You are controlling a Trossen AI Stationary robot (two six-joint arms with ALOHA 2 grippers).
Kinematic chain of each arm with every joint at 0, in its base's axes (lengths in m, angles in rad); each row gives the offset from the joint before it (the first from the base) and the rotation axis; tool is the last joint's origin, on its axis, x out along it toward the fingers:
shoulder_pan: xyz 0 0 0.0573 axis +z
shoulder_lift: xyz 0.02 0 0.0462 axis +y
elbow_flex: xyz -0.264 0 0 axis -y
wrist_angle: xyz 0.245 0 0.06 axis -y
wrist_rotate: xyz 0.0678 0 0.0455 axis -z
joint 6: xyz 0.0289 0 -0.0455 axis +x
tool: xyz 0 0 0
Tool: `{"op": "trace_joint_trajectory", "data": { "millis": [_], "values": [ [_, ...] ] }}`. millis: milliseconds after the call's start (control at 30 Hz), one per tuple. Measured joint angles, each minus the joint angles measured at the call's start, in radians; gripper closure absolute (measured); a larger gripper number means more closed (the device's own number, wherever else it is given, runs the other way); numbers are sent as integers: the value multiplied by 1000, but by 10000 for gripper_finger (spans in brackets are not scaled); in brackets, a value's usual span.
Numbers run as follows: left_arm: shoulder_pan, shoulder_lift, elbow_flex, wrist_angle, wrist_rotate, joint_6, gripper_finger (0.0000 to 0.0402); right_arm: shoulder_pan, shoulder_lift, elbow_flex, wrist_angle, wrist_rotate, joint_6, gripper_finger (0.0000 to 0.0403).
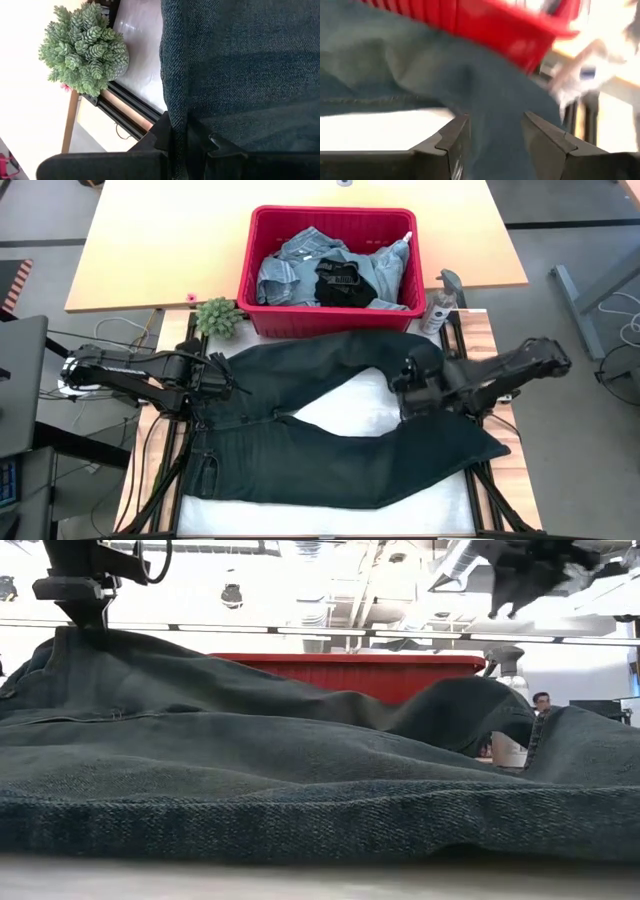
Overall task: Fold Laundry from Bin
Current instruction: Fold the black pants
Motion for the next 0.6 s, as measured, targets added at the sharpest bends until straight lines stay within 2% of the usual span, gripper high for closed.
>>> {"op": "trace_joint_trajectory", "data": {
  "millis": [133, 300, 400, 500, 600],
  "values": [
    [0, 0, 0, 0, -12, -10, 391, -149, -15, 20, 146, 2, -347, 202],
    [0, 0, 0, 0, -11, -21, 391, -312, -8, 19, 268, -106, -805, 198],
    [0, 0, 0, 0, -11, -23, 391, -407, -7, 19, 370, -230, -1053, 188],
    [0, 0, 0, 0, -11, -22, 391, -509, -7, 19, 422, -381, -1176, 179],
    [0, 0, 0, 0, -11, -24, 391, -593, 7, 19, 416, -509, -1225, 174]
  ]
}}
